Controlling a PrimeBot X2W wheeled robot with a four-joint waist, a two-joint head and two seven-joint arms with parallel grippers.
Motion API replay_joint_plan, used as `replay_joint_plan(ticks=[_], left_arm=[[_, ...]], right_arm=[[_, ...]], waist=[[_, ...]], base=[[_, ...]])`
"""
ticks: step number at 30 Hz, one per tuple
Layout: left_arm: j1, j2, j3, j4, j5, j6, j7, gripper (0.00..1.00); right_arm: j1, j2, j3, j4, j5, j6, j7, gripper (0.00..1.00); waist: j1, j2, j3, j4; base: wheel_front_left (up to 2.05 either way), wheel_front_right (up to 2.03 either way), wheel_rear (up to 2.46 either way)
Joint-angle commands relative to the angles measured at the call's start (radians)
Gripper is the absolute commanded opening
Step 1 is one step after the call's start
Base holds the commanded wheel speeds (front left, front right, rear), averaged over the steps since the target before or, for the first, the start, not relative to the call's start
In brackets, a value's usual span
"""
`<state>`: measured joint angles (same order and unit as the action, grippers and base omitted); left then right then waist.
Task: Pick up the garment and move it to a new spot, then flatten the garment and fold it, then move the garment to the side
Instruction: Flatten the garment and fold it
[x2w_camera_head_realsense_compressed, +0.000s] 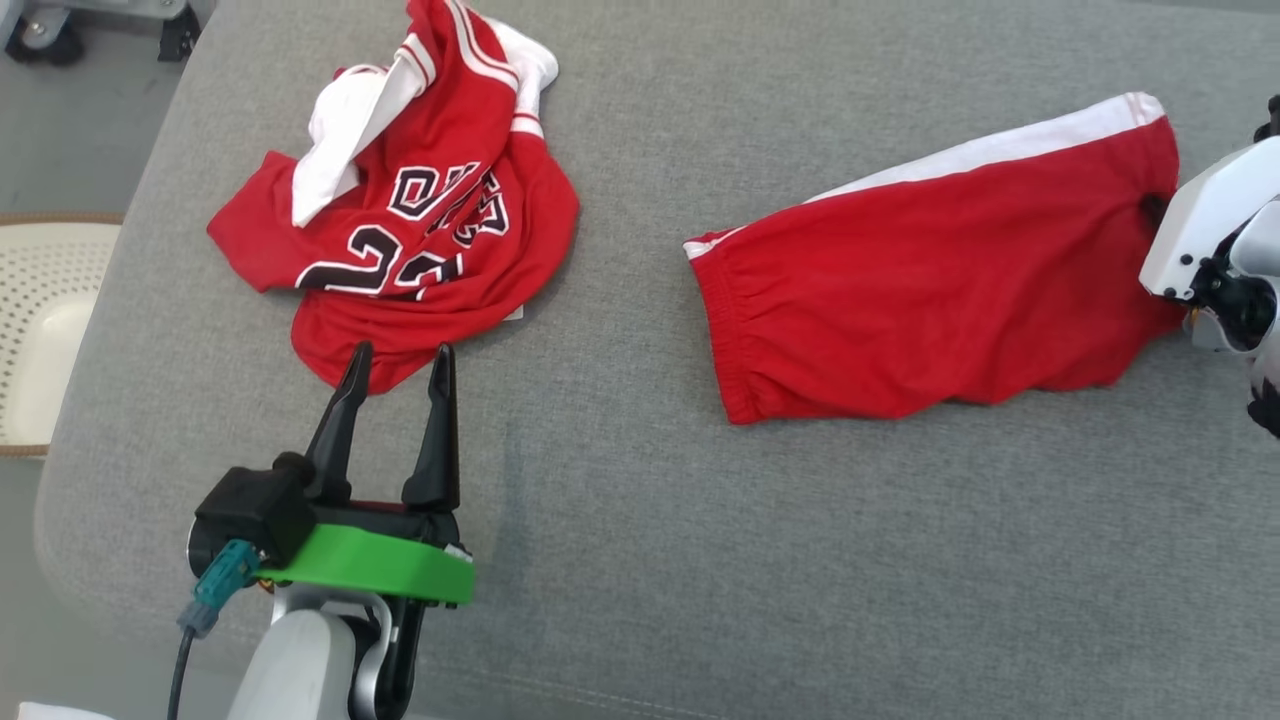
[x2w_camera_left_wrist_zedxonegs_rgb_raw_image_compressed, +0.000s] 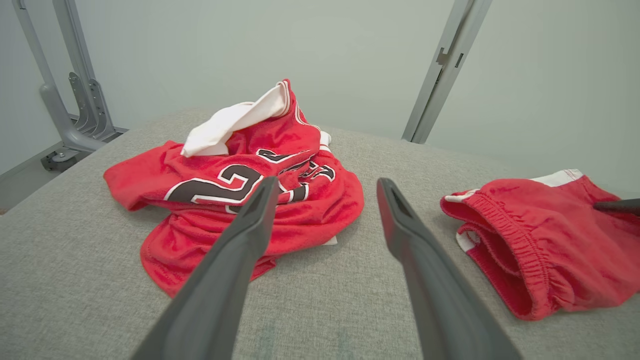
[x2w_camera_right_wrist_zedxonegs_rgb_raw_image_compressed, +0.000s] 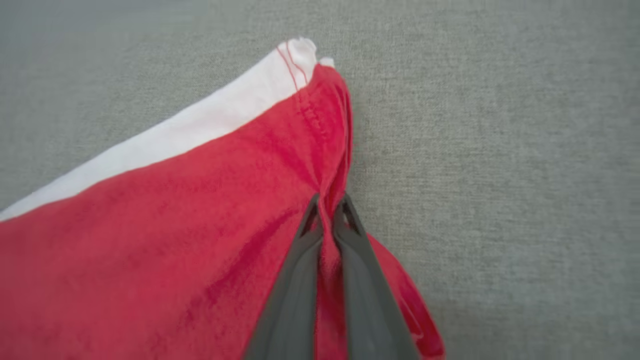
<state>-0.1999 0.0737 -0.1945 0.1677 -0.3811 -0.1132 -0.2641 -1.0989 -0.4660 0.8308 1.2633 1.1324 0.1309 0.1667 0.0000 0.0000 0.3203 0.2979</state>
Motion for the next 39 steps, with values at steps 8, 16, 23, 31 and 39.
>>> replay_joint_plan(ticks=[8, 16, 23, 31, 39], left_arm=[[0.052, -0.006, 0.050, 0.011, 0.059, -0.009, 0.000, 1.00], [0.100, -0.010, 0.061, 0.027, 0.102, -0.015, 0.000, 1.00], [0.115, -0.015, 0.051, 0.040, 0.106, -0.017, 0.000, 1.00], [0.122, -0.018, 0.033, 0.055, 0.097, -0.018, 0.000, 1.00], [0.108, -0.021, 0.017, 0.067, 0.075, -0.019, 0.000, 1.00]], right_arm=[[0.108, -0.007, -0.037, -0.045, 0.049, -0.001, -0.163, 0.00], [0.230, -0.049, -0.061, -0.084, 0.091, -0.001, -0.258, 0.00], [0.252, -0.076, -0.054, -0.079, 0.076, -0.001, -0.331, 0.00], [0.181, 0.001, 0.000, -0.103, 0.020, 0.000, -0.334, 0.00], [0.117, 0.118, 0.049, -0.081, -0.007, 0.000, -0.246, 0.00]], waist=[[0.0000, 0.0000, -0.117, -0.126], [0.0000, 0.0000, -0.184, -0.219], [0.0000, 0.0000, -0.211, -0.243], [0.0000, 0.0000, -0.235, -0.223], [0.0000, 0.0000, -0.226, -0.147]], base=[[0.00, 0.00, 0.00], [0.00, 0.00, 0.00], [0.00, 0.00, 0.00], [0.00, 0.00, 0.00], [0.00, 0.00, 0.00]])
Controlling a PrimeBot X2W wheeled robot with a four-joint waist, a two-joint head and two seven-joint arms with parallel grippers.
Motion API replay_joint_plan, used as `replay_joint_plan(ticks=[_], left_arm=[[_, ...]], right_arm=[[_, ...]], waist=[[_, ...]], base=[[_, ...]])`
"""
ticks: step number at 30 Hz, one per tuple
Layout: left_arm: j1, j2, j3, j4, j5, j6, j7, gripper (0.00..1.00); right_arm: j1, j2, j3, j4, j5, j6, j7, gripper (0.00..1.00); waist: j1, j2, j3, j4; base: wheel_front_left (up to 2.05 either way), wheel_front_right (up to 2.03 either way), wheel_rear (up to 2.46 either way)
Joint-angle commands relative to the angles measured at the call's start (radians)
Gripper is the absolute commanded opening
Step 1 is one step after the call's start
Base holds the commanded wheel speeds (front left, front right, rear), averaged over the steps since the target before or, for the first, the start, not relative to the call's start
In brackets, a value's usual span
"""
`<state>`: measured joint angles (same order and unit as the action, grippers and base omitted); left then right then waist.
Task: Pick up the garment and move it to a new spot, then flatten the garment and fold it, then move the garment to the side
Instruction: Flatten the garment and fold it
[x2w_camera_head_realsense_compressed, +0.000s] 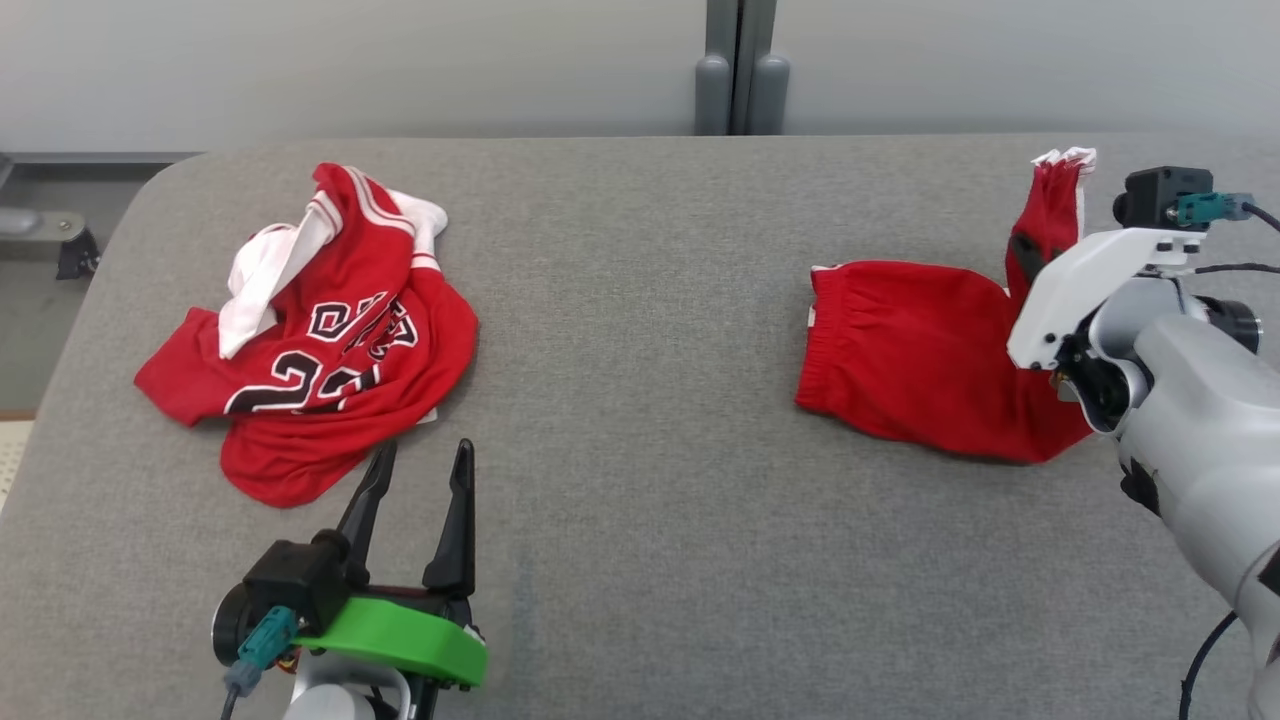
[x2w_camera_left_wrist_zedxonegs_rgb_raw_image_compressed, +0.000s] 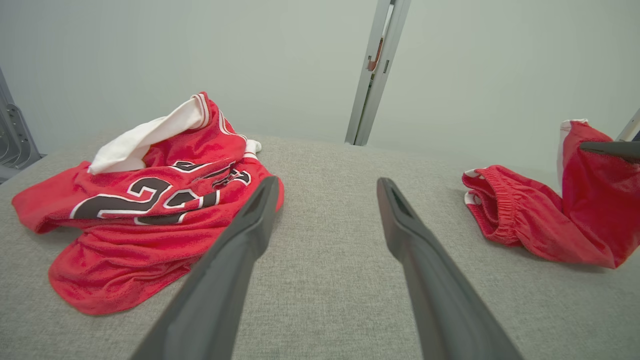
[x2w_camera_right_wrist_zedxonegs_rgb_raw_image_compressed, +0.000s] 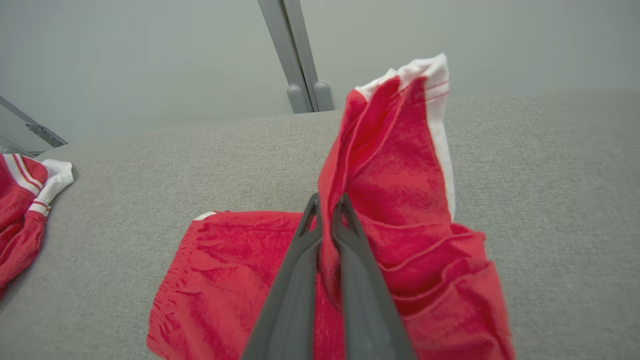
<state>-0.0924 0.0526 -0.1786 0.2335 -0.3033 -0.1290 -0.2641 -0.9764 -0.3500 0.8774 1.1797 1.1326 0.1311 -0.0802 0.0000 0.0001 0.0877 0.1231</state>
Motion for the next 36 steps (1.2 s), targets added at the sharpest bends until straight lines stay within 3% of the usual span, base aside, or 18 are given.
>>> replay_joint_plan(ticks=[1, 8, 15, 16, 17, 18, 24, 31, 36], left_arm=[[-0.001, 0.000, -0.001, 0.003, -0.005, -0.003, 0.000, 1.00], [-0.012, -0.001, -0.007, 0.010, -0.021, -0.003, 0.000, 1.00], [-0.017, -0.002, -0.010, 0.010, -0.033, -0.003, 0.000, 1.00], [-0.018, -0.002, -0.011, 0.011, -0.033, -0.003, 0.000, 1.00], [-0.019, -0.002, -0.011, 0.013, -0.034, -0.003, 0.000, 1.00], [-0.018, -0.002, -0.011, 0.015, -0.034, -0.003, 0.000, 1.00], [-0.003, -0.001, -0.001, 0.019, -0.027, -0.003, 0.000, 1.00], [0.029, -0.001, 0.008, 0.015, -0.014, -0.003, 0.000, 1.00], [0.035, -0.001, 0.006, 0.008, -0.012, -0.003, 0.000, 1.00]], right_arm=[[-0.013, 0.014, 0.005, 0.008, -0.008, -0.001, 0.007, 0.00], [-0.022, 0.079, 0.041, 0.041, -0.026, -0.001, 0.056, 0.00], [0.002, 0.126, 0.058, 0.058, -0.030, -0.001, 0.041, 0.00], [0.005, 0.131, 0.059, 0.061, -0.029, -0.001, 0.039, 0.32], [0.009, 0.137, 0.059, 0.063, -0.027, -0.001, 0.035, 0.92], [0.012, 0.142, 0.058, 0.062, -0.022, -0.001, 0.032, 1.00], [0.041, 0.131, 0.039, -0.056, 0.016, -0.001, -0.064, 1.00], [0.087, 0.016, -0.008, -0.237, 0.032, -0.001, -0.178, 1.00], [0.141, -0.076, -0.128, -0.270, -0.007, -0.001, -0.185, 1.00]], waist=[[0.0000, -0.0001, 0.008, 0.037], [0.0000, -0.0001, 0.021, 0.101], [0.0000, -0.0001, 0.029, 0.108], [0.0000, -0.0001, 0.029, 0.106], [0.0000, -0.0001, 0.028, 0.102], [0.0000, -0.0001, 0.027, 0.098], [0.0000, -0.0001, 0.002, 0.064], [0.0000, -0.0001, -0.035, -0.003], [0.0000, -0.0001, -0.045, -0.029]], base=[[0.00, 0.00, 0.00], [0.00, 0.00, 0.00], [0.00, 0.00, 0.00], [0.00, 0.00, 0.00], [0.00, 0.00, 0.00], [0.00, 0.00, 0.00], [0.00, 0.00, 0.00], [0.00, 0.00, 0.00], [0.00, 0.00, 0.00]])
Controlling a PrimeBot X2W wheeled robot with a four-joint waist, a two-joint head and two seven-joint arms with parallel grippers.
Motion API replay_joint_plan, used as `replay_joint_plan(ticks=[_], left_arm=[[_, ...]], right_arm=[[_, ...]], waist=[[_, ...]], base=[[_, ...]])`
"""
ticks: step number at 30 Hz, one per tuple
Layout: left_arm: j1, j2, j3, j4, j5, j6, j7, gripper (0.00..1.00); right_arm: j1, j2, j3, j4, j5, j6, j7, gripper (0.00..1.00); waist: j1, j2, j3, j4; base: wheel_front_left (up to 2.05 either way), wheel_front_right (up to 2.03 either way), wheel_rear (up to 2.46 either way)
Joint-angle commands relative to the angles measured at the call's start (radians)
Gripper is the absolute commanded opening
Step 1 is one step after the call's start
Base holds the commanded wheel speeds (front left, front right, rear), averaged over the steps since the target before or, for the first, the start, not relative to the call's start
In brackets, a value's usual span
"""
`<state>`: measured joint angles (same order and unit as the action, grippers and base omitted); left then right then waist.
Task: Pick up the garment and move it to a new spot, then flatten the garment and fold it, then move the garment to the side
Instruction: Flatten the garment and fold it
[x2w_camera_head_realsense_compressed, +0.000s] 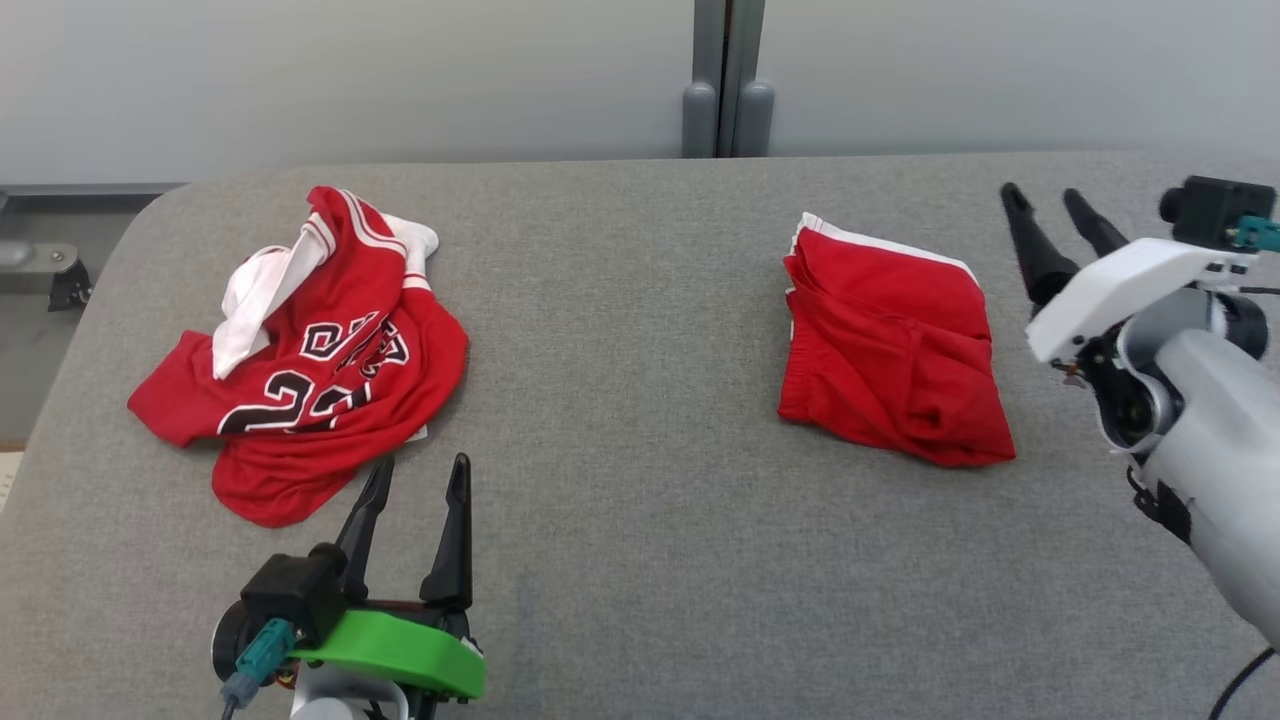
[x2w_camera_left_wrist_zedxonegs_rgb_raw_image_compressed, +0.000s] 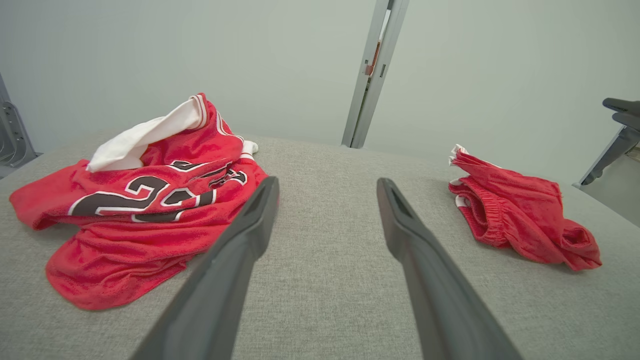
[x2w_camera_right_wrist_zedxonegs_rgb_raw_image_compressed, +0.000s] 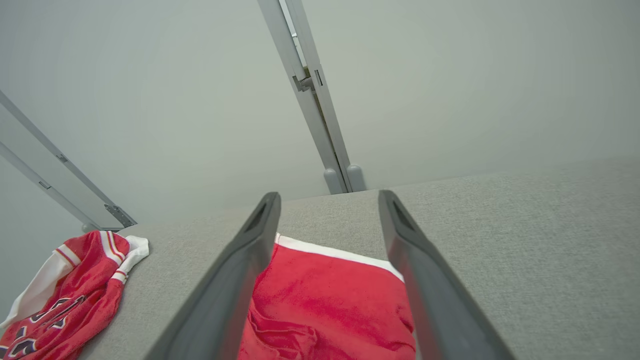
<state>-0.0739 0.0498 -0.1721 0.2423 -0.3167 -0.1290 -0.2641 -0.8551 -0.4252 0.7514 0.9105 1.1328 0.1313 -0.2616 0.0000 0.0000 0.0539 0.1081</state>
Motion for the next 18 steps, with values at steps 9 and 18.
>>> replay_joint_plan(ticks=[9, 18], left_arm=[[0.012, 0.002, -0.004, 0.000, -0.002, -0.003, 0.000, 1.00], [-0.024, 0.002, -0.008, 0.005, 0.005, -0.003, 0.000, 1.00]], right_arm=[[0.130, -0.018, -0.223, 0.053, -0.153, -0.001, -0.004, 0.47], [0.126, 0.086, -0.207, 0.202, -0.198, -0.001, 0.061, 0.00]], waist=[[0.0000, 0.0000, 0.001, -0.011], [0.0000, 0.0000, 0.029, 0.035]], base=[[0.00, 0.00, 0.00], [0.00, 0.00, 0.00]])
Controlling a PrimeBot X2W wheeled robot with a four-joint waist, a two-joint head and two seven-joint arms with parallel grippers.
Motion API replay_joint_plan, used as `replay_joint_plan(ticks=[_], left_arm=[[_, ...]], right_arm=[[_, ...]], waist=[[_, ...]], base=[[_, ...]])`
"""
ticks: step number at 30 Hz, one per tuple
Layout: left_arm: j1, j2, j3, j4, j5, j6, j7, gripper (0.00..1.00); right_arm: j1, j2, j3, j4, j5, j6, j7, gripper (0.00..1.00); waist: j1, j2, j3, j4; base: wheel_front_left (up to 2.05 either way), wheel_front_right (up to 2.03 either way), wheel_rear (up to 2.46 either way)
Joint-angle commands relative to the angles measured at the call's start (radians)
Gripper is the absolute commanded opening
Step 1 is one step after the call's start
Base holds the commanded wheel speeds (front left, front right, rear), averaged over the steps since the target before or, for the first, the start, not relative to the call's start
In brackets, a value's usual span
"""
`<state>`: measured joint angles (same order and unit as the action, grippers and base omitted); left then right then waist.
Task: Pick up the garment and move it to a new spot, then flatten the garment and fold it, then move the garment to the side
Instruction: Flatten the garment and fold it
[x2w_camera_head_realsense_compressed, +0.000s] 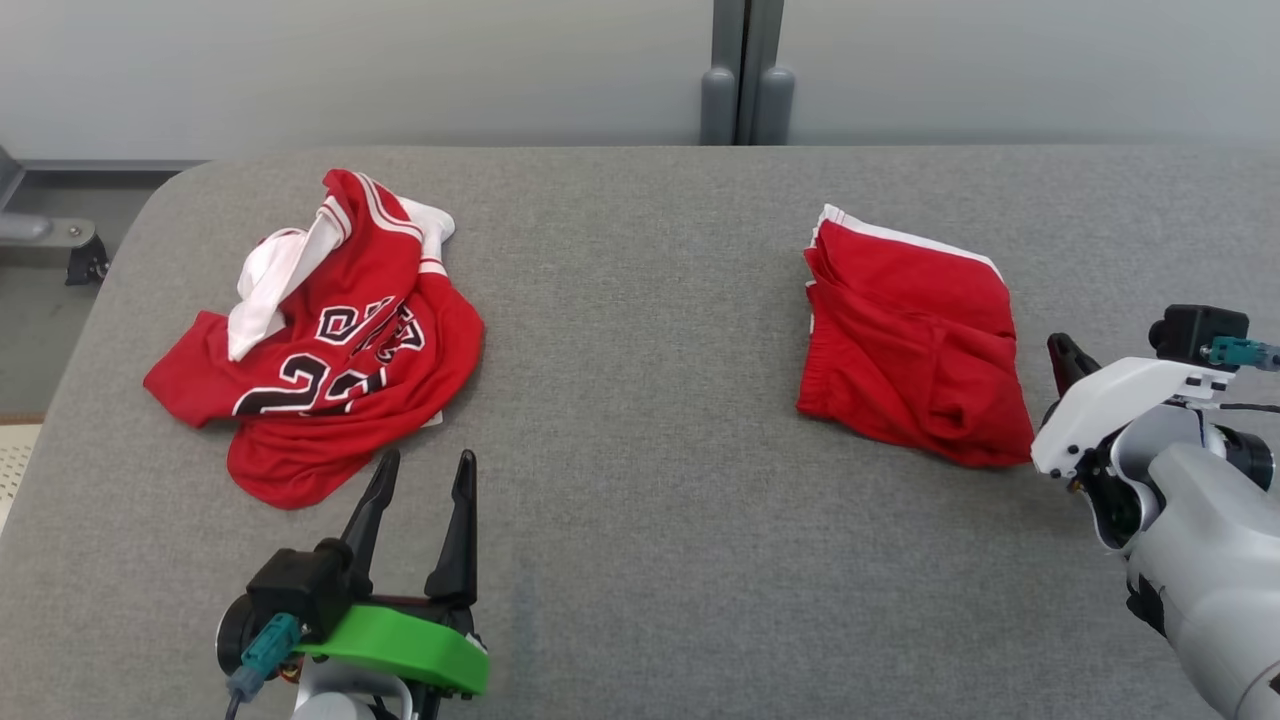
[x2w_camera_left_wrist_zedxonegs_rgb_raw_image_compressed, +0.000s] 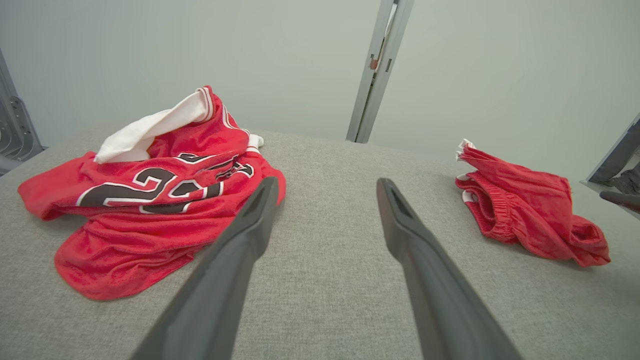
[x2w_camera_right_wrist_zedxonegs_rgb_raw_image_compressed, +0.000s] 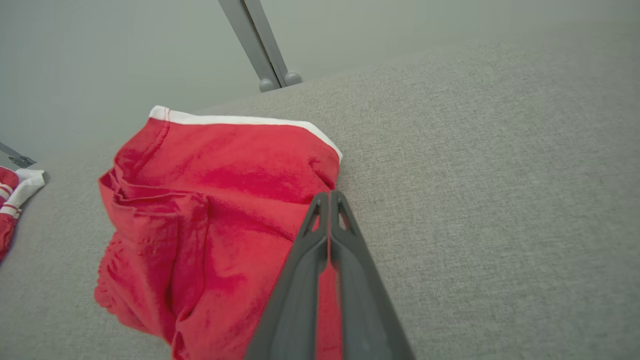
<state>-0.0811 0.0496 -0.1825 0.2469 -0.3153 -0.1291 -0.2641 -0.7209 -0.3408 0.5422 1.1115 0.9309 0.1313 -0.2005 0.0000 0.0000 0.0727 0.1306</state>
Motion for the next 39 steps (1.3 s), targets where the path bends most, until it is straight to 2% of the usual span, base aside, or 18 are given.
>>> replay_joint_plan(ticks=[1, 9, 16, 24, 32, 39], left_arm=[[-0.019, 0.002, 0.004, 0.001, 0.003, -0.003, 0.000, 1.00], [-0.038, 0.002, -0.002, 0.006, -0.007, -0.003, 0.000, 1.00], [-0.041, 0.002, 0.003, 0.009, -0.012, -0.003, 0.000, 1.00], [-0.032, 0.002, 0.014, 0.011, -0.011, -0.003, 0.000, 1.00], [-0.014, 0.002, 0.016, 0.010, -0.006, -0.003, 0.000, 1.00], [-0.004, 0.002, 0.029, 0.005, 0.005, -0.003, 0.000, 1.00]], right_arm=[[-0.014, 0.007, 0.005, 0.014, 0.004, -0.001, 0.009, 0.00], [-0.047, 0.050, 0.025, 0.092, 0.017, -0.001, 0.062, 0.00], [-0.039, 0.074, 0.042, 0.065, 0.051, -0.001, 0.090, 0.00], [0.016, 0.092, 0.100, -0.080, 0.101, -0.001, 0.084, 0.00], [0.092, 0.109, 0.251, -0.295, 0.113, -0.001, 0.066, 0.00], [0.106, 0.064, 0.310, -0.435, 0.137, -0.001, 0.000, 0.00]], waist=[[0.0000, 0.0000, 0.014, 0.018], [0.0000, 0.0000, 0.038, 0.061], [0.0000, 0.0000, 0.053, 0.082], [0.0000, 0.0000, 0.045, 0.068], [0.0000, 0.0000, 0.024, 0.017], [0.0000, 0.0000, 0.001, -0.031]], base=[[0.00, 0.00, 0.00], [0.00, 0.00, 0.00], [0.00, 0.00, 0.00], [0.00, 0.00, 0.00], [0.00, 0.00, 0.00], [0.00, 0.00, 0.00]])
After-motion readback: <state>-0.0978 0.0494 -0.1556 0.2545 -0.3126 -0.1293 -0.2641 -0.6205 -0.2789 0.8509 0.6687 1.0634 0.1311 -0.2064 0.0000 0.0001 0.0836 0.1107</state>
